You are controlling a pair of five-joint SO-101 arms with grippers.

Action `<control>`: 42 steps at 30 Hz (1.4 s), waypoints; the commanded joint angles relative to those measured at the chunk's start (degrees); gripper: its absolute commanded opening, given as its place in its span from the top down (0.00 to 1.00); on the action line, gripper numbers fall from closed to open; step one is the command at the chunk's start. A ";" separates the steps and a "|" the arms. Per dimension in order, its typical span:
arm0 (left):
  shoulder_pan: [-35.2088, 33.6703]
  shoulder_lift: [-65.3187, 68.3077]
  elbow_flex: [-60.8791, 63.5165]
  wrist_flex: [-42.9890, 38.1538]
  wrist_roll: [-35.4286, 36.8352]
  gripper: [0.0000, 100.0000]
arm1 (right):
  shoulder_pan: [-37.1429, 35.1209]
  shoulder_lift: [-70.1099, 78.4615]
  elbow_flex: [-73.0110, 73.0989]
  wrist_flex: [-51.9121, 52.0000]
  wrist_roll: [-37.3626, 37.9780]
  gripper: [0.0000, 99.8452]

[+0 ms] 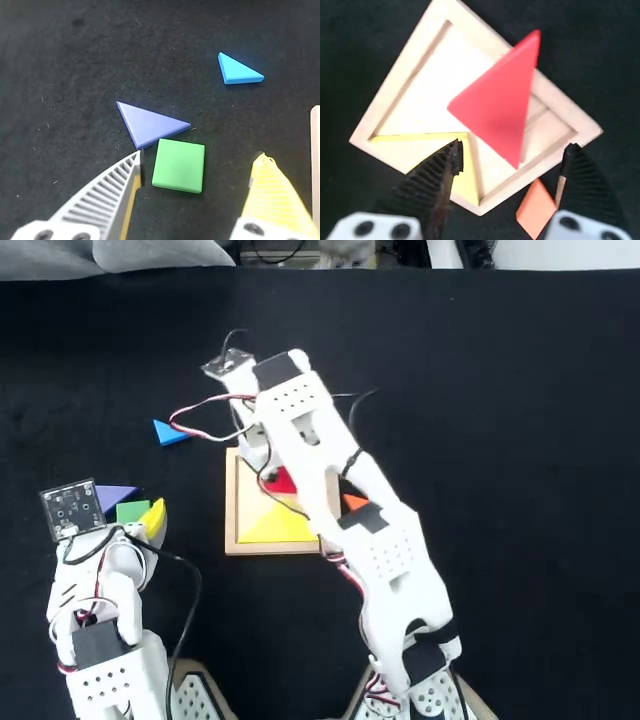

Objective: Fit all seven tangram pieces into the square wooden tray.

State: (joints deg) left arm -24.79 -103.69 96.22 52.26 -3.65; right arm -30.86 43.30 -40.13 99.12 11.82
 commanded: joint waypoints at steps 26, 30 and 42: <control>-4.62 -0.70 -0.40 -0.09 2.73 0.66 | -1.93 0.57 6.20 -9.85 2.37 0.68; -4.62 -0.70 -0.40 -0.09 2.73 0.66 | -1.93 1.80 5.85 -9.85 2.29 0.68; -4.62 -0.70 -0.31 -0.09 2.73 0.66 | -1.93 5.32 4.00 -10.99 0.35 0.69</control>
State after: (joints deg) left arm -28.92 -103.69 96.22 52.26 -1.45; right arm -33.49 48.31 -33.80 89.19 13.05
